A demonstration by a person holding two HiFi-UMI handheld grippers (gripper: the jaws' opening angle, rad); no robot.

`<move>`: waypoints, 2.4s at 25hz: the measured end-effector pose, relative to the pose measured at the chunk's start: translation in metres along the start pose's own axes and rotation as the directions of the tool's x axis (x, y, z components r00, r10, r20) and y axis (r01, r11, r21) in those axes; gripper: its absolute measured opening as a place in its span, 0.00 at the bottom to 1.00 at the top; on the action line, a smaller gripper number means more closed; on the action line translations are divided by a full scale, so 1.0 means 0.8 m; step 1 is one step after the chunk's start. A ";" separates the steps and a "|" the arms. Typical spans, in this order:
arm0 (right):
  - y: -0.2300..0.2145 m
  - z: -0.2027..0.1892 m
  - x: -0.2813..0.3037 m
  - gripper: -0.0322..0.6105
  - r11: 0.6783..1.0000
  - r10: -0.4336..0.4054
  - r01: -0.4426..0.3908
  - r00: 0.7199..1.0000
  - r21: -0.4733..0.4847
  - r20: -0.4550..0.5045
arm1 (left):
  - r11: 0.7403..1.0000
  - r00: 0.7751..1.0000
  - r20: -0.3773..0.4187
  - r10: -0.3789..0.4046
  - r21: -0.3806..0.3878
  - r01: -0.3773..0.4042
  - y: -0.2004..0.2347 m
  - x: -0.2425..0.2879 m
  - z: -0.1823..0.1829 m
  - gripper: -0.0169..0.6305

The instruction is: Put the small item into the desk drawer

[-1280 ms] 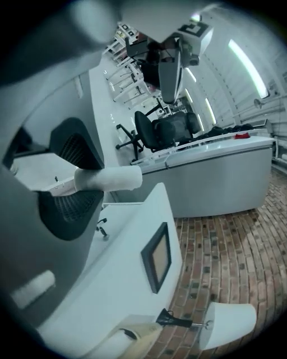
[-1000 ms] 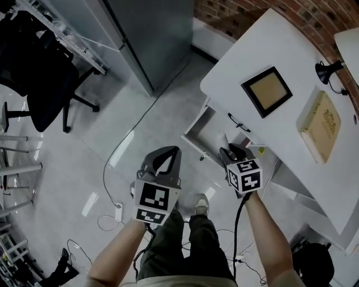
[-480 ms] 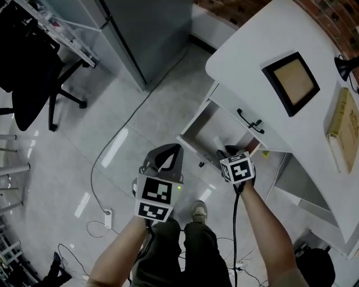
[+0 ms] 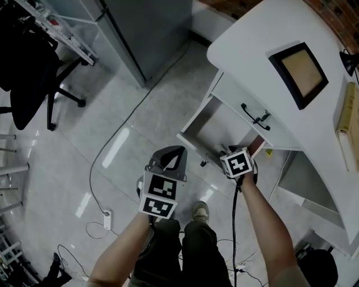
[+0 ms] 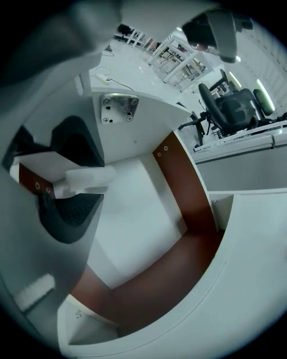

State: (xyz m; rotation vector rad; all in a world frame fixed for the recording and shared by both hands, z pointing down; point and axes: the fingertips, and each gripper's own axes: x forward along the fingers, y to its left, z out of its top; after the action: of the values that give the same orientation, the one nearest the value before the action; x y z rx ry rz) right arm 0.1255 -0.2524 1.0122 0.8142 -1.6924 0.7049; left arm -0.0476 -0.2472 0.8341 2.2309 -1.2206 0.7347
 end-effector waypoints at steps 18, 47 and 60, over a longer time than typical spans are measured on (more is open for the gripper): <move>0.035 0.039 -0.248 0.13 1.000 0.008 -0.015 0.955 0.021 0.297 | 0.999 1.000 0.010 0.026 0.037 -0.026 -0.026 -0.126 0.088 0.03; 0.215 0.146 -0.852 0.06 0.995 0.032 -0.092 0.572 0.026 0.820 | 0.971 0.955 0.291 -0.049 0.240 -0.023 -0.140 -0.514 0.344 0.03; 0.284 0.174 -1.048 0.06 0.994 0.110 -0.065 0.350 -0.092 0.930 | 0.965 0.856 0.516 -0.003 0.226 -0.132 -0.148 -0.670 0.435 0.03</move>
State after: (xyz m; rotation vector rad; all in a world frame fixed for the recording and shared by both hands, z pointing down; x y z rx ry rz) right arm 0.0214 -0.0870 0.1549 1.2368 -2.8181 0.1968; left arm -0.1124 -0.0924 0.2063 2.7240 -1.5231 0.3300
